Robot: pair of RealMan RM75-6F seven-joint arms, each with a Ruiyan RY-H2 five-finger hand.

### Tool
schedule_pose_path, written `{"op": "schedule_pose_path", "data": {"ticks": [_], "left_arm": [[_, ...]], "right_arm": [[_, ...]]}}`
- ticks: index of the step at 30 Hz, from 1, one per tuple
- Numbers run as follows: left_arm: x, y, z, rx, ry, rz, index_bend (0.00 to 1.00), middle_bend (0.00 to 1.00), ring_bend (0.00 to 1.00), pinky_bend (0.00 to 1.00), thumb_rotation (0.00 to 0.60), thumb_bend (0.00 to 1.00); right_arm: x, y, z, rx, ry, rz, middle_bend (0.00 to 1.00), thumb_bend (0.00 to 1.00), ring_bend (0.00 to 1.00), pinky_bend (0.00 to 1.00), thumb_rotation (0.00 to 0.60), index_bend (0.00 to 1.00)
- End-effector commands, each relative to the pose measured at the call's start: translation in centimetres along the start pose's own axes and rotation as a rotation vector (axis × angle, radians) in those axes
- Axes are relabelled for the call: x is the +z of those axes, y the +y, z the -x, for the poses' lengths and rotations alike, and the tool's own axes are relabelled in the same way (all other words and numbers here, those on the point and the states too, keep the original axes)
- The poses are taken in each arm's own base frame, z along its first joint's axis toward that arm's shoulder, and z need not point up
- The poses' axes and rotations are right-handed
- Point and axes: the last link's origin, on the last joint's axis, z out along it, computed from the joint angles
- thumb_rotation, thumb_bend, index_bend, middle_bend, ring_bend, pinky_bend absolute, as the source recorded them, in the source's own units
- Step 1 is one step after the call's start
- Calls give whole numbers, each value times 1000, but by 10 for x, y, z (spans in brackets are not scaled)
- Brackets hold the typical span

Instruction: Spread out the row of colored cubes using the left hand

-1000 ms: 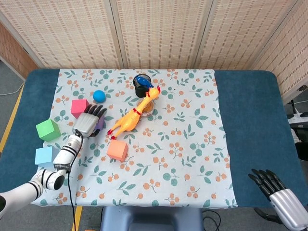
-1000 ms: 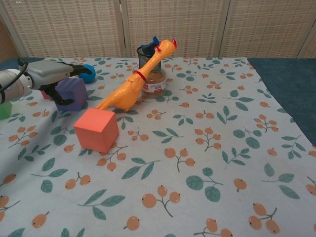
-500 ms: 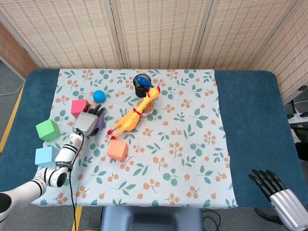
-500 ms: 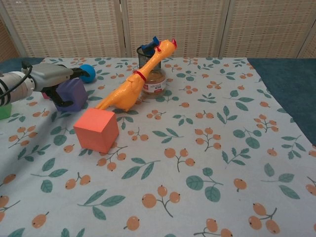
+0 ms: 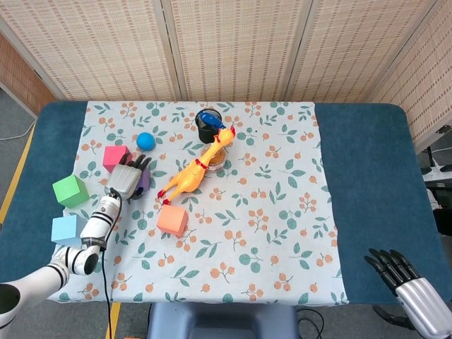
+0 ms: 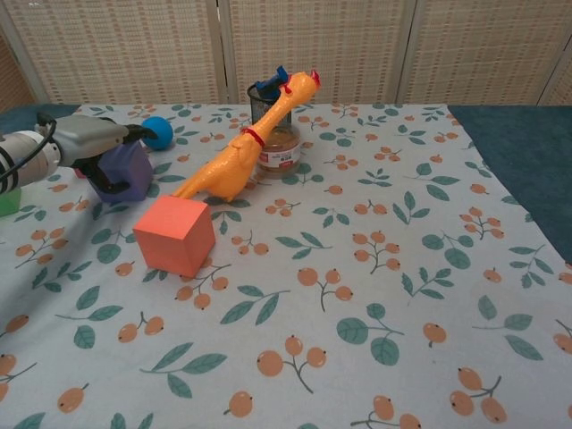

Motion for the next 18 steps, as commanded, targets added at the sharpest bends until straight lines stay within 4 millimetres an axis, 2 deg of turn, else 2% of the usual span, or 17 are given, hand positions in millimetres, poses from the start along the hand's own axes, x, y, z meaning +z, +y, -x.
{"op": "schedule_pose_path", "data": {"ticks": [1,4,10,14,18], "left_arm": [[-4,1,-3,-1,14,14,0,77,601,59,600,489],[-14,4,-9,-1,39,50,0,81,604,59,600,487],[-57,1,-25,-37,72,134,0,84,605,52,600,482],[-87,-11,-24,-26,55,150,0,84,604,36,600,469],[-105,-22,-17,-2,33,142,0,81,587,18,600,467]], "right_arm": [[0,0,0,0,-2,-1,0,123,0,0,600,0],[0,0,1,0,-3,-1,0,123,0,0,600,0],[-1,-2,2,-2,-12,-11,0,123,0,0,600,0],[-2,-4,3,-2,-14,-21,0,123,0,0,600,0],[-4,-7,6,-5,-26,-36,0,123,0,0,600,0]]}}
